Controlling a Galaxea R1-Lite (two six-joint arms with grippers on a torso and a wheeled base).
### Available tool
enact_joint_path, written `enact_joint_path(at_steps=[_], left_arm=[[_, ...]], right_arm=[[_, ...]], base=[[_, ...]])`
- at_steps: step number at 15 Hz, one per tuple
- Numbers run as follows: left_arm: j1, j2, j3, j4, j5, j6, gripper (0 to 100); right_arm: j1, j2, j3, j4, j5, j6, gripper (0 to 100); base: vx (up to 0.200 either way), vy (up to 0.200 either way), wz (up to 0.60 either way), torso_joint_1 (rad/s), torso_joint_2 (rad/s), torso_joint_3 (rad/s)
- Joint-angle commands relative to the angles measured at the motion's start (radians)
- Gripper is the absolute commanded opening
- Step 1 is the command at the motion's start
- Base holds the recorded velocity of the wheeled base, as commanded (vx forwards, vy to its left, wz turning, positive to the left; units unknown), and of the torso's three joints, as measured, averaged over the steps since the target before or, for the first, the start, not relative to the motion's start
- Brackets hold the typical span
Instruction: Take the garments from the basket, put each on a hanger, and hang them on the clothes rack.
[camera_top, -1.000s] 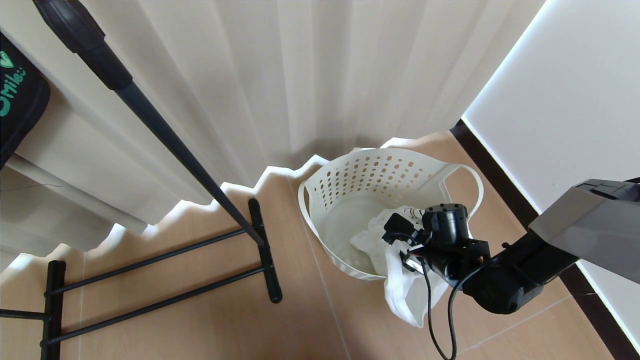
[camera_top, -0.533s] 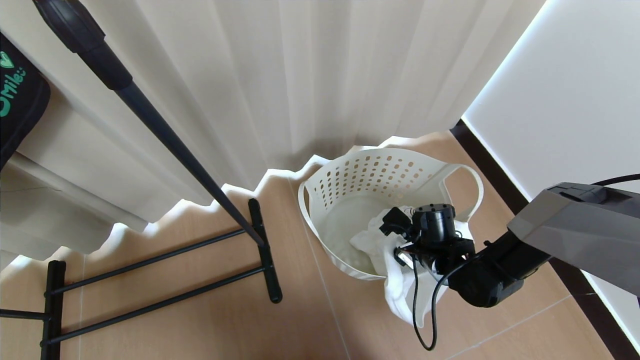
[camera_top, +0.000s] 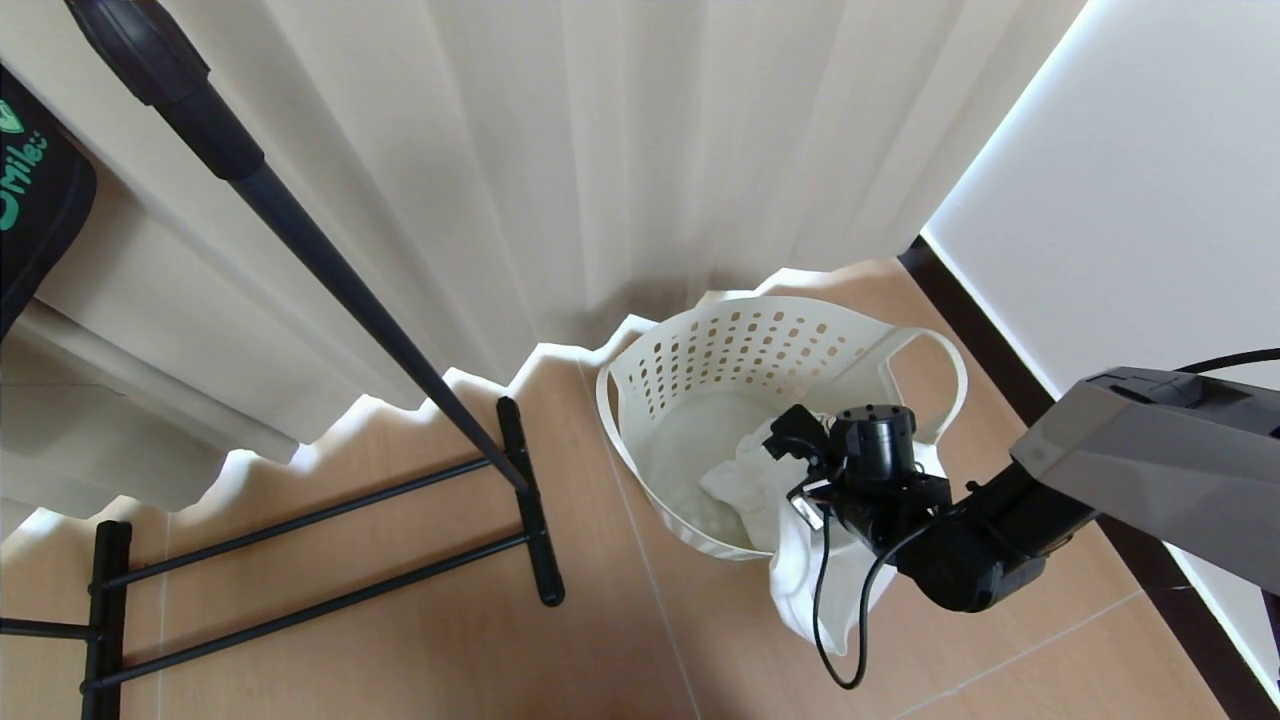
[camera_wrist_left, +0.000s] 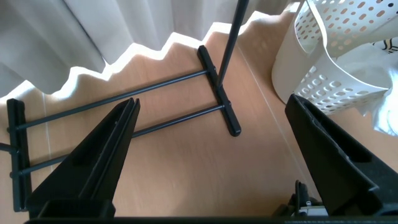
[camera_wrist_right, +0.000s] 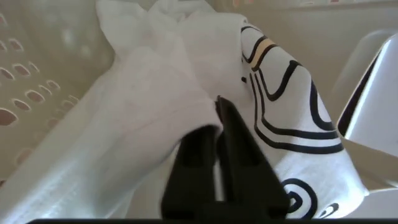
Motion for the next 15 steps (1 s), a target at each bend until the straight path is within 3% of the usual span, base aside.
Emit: enact_joint_path(at_steps=[1,2,4,6,8,9,10,15], left_arm=[[0.0,0.0,0.0,0.0,0.0,0.0,100],[0.0,0.0,0.0,0.0,0.0,0.0,100],[0.0,0.0,0.0,0.0,0.002,-0.001,100],[0.0,0.0,0.0,0.0,0.002,0.0,100],[0.0,0.0,0.0,0.0,0.0,0.0,100],[0.0,0.0,0.0,0.0,0.0,0.0,100],[0.0,0.0,0.0,0.0,-0.002,0.0,100],[0.0,0.0,0.0,0.0,-0.002,0.002,100]], right_arm=[[0.001,-0.023,0.027,-0.024,0.028,0.014,0],[0.001,-0.112,0.103,-0.121,0.078,0.037,0],[0.001,-0.307,0.176,-0.187,0.137,0.101,0],[0.007,-0.556,0.207,-0.167,0.209,0.138,0],[0.053,-0.773,0.216,-0.095,0.233,0.139,0],[0.058,-0.781,0.216,-0.092,0.235,0.139,0],[0.153,-0.931,0.287,-0.004,0.247,0.139,0],[0.19,-0.928,0.32,0.014,0.249,0.136,0]], base=[[0.0,0.0,0.0,0.0,0.0,0.0],[0.0,0.0,0.0,0.0,0.0,0.0],[0.0,0.0,0.0,0.0,0.0,0.0],[0.0,0.0,0.0,0.0,0.0,0.0],[0.0,0.0,0.0,0.0,0.0,0.0],[0.0,0.0,0.0,0.0,0.0,0.0],[0.0,0.0,0.0,0.0,0.0,0.0],[0.0,0.0,0.0,0.0,0.0,0.0]])
